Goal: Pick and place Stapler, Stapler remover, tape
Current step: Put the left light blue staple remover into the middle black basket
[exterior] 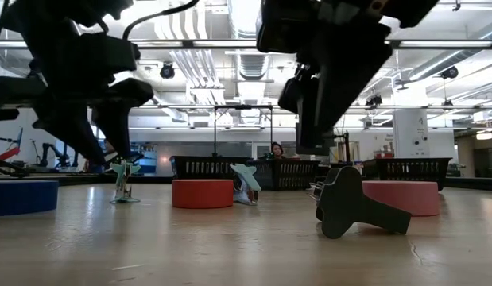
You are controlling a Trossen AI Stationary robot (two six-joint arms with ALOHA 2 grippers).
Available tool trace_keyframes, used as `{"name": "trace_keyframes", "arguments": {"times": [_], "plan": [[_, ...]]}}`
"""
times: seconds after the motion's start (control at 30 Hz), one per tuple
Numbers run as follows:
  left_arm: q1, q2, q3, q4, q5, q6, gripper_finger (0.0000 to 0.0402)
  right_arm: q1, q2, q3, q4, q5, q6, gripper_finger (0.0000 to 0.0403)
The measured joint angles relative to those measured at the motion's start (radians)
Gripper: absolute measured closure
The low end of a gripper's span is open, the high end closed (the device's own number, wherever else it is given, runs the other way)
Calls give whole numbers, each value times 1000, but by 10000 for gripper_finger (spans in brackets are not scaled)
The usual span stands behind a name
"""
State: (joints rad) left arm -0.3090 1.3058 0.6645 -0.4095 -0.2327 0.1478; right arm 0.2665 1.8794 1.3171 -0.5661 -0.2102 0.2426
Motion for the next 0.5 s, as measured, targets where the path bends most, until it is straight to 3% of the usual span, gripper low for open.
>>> {"name": "trace_keyframes", "arguments": {"times": [0.3,0.5], "plan": [[44,7,-38,99,91,3,227,2,1,-2,30,0,44,236],[53,26,-51,119,92,-12,227,2,1,-3,30,1,22,236]]}}
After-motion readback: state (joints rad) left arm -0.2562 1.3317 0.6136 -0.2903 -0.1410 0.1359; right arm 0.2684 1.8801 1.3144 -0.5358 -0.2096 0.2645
